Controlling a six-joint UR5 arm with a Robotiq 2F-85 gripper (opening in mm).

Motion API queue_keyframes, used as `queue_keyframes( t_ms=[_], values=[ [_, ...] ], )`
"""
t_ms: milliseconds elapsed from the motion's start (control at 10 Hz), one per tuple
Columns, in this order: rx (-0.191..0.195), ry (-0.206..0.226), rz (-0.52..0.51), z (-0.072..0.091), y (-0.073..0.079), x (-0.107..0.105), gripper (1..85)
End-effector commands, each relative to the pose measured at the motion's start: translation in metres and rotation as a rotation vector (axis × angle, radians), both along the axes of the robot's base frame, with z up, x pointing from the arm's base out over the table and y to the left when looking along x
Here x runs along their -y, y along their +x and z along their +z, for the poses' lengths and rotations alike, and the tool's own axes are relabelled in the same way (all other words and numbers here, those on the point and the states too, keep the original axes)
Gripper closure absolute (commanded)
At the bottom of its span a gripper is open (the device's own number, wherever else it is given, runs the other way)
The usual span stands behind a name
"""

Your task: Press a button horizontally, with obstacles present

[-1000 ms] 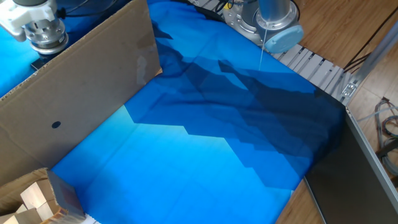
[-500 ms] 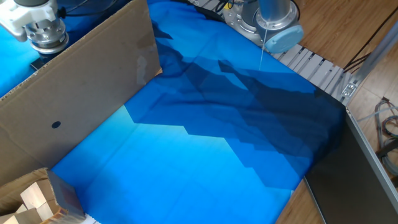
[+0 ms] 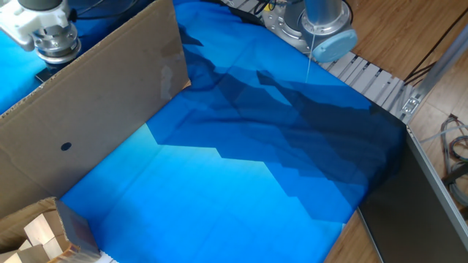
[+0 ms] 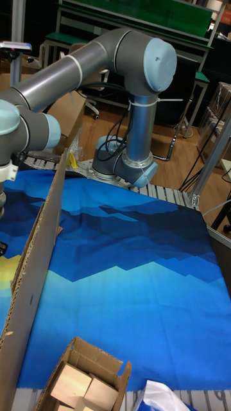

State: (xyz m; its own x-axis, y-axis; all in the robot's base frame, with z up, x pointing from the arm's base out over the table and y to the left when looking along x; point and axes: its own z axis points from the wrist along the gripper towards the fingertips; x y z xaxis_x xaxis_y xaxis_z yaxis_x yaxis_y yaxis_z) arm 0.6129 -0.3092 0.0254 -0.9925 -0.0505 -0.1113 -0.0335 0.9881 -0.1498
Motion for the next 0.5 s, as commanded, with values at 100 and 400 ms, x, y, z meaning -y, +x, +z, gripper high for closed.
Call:
queue_keyframes(
  t_ms=[100,400],
  values=[
    [0.008,-0.037,0.026,0.002,0.003,0.016,84.7],
    [0.024,-0.174,-0.027,0.003,0.002,0.005,84.7]
  ],
)
